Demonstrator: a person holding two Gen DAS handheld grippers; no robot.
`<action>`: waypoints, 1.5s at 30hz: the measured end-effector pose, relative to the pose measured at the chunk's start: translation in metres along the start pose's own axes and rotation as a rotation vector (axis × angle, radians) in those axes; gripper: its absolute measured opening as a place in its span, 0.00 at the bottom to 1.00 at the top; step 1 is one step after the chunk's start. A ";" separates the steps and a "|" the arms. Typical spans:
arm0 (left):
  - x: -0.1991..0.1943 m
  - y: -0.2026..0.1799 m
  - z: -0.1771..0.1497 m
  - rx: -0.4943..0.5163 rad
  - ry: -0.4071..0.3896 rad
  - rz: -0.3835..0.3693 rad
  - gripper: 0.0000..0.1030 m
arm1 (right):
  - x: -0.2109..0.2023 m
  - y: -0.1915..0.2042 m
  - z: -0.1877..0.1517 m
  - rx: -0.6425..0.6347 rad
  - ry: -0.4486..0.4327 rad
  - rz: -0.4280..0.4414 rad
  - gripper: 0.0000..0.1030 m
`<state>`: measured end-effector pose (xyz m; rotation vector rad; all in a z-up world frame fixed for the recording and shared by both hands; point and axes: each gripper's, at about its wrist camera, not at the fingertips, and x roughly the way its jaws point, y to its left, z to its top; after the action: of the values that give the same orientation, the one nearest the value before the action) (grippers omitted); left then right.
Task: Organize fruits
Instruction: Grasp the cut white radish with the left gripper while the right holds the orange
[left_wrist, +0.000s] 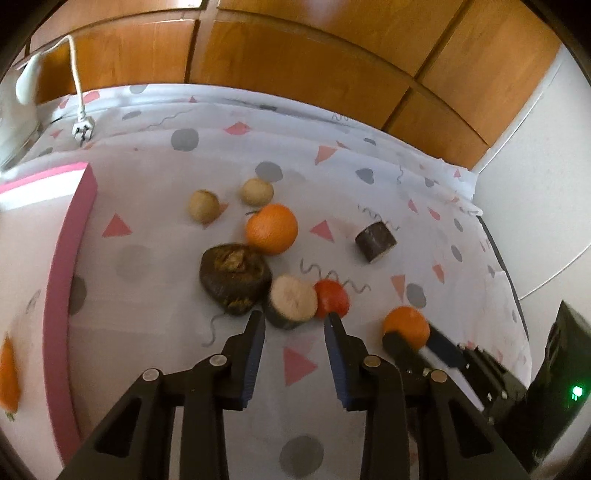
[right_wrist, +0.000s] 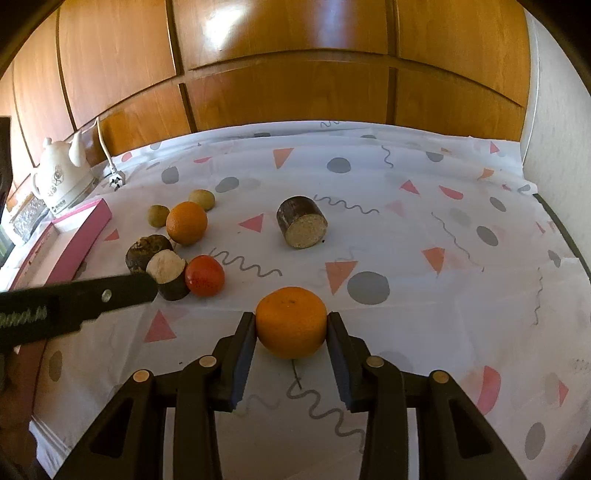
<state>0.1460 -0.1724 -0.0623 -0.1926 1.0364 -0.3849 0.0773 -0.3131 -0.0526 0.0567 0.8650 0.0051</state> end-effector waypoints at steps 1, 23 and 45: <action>0.002 0.001 0.001 -0.013 0.003 -0.003 0.33 | 0.001 -0.001 0.000 0.005 0.002 0.009 0.38; -0.007 0.006 -0.010 0.029 -0.022 0.002 0.19 | 0.006 -0.010 -0.007 0.074 -0.002 0.078 0.38; 0.007 -0.011 -0.013 0.032 0.050 0.055 0.37 | 0.005 -0.007 -0.009 0.060 -0.006 0.066 0.37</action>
<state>0.1359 -0.1848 -0.0710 -0.1257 1.0816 -0.3578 0.0736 -0.3195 -0.0622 0.1412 0.8568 0.0412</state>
